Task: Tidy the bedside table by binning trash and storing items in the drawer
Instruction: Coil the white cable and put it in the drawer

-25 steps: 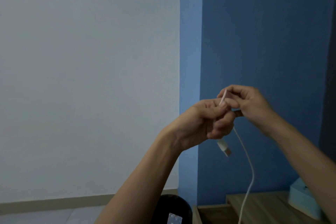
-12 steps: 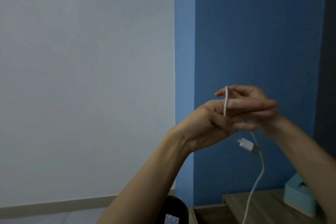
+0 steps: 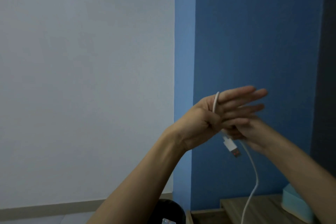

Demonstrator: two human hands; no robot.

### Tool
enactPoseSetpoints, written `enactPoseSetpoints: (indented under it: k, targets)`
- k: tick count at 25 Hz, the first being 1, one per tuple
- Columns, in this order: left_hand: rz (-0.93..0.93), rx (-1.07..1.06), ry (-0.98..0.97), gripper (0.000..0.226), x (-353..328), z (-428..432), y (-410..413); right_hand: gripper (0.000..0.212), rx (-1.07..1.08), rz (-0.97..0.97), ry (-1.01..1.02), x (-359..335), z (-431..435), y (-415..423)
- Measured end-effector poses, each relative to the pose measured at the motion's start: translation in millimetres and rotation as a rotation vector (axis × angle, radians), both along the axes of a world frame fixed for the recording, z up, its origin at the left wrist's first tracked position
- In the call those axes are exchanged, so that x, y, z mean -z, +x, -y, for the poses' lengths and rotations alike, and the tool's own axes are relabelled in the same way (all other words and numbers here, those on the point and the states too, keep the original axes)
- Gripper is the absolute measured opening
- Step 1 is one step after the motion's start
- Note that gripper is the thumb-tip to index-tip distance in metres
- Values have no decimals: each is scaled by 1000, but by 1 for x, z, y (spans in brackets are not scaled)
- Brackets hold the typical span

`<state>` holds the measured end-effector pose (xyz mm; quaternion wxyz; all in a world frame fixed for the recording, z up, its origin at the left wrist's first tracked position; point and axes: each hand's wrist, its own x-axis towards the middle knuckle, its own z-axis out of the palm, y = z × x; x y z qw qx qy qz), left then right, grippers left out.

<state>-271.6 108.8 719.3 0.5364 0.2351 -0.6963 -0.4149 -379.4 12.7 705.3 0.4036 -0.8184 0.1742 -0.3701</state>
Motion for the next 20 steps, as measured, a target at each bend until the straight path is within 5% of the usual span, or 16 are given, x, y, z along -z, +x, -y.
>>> enactPoseSetpoints:
  k: [4,7,10,17,20]
  targets:
    - [-58,-141,61,55,-3,2,7,14,-30,-25,71,-3,-17,2]
    - [-10,-203,32,71,-6,1,10,39,34,-55,-49,-4,-22,-1]
    - [35,-238,-42,86,-9,-3,12,35,10,-213,-139,-7,-37,-12]
    - [357,-494,-170,85,-8,1,12,24,274,-696,-829,-25,-60,-33]
    - [132,-408,-134,82,-8,-2,2,21,236,-710,-895,-30,-72,-33]
